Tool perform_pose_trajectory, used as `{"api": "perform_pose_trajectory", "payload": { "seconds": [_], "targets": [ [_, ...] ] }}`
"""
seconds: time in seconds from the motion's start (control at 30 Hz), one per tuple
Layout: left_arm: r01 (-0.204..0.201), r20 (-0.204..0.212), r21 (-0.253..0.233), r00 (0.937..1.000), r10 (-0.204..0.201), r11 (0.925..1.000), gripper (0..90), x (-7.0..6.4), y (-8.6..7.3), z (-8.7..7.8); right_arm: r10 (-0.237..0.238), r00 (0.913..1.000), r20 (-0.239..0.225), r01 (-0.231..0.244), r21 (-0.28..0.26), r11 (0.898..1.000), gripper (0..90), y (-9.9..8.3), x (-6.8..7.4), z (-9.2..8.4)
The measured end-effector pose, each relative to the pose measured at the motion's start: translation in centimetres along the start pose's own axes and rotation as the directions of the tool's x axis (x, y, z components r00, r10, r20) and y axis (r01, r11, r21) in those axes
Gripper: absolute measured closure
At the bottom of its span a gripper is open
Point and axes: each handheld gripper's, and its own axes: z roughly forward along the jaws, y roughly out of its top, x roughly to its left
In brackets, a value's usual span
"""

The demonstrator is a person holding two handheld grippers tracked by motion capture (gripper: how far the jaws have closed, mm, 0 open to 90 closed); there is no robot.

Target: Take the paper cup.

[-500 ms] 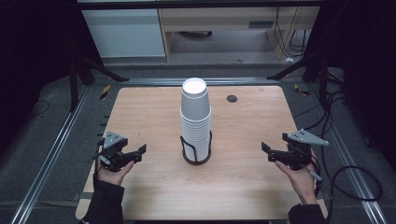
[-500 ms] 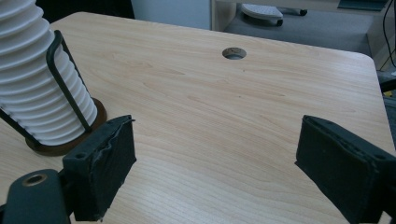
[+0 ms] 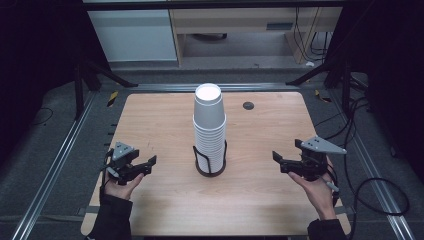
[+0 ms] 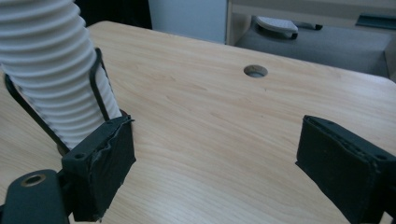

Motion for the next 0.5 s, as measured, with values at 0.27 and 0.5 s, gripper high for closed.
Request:
{"api": "perform_pose_trajectory", "payload": {
  "seconds": [0.27,0.5],
  "targets": [
    [0.016,0.015,0.017,0.9997,-0.017,0.9997,27.0,0.1,-0.3,0.4,-0.021,0.9987,-0.047,0.018,-0.064,0.998,11.4,3.2,1.1,-0.5],
    [0.003,0.039,0.016,0.9992,-0.003,0.9999,21.4,-0.3,-0.2,0.6,-0.050,0.9909,-0.125,0.034,-0.123,0.992,11.3,6.8,2.7,-0.7]
  ]
}}
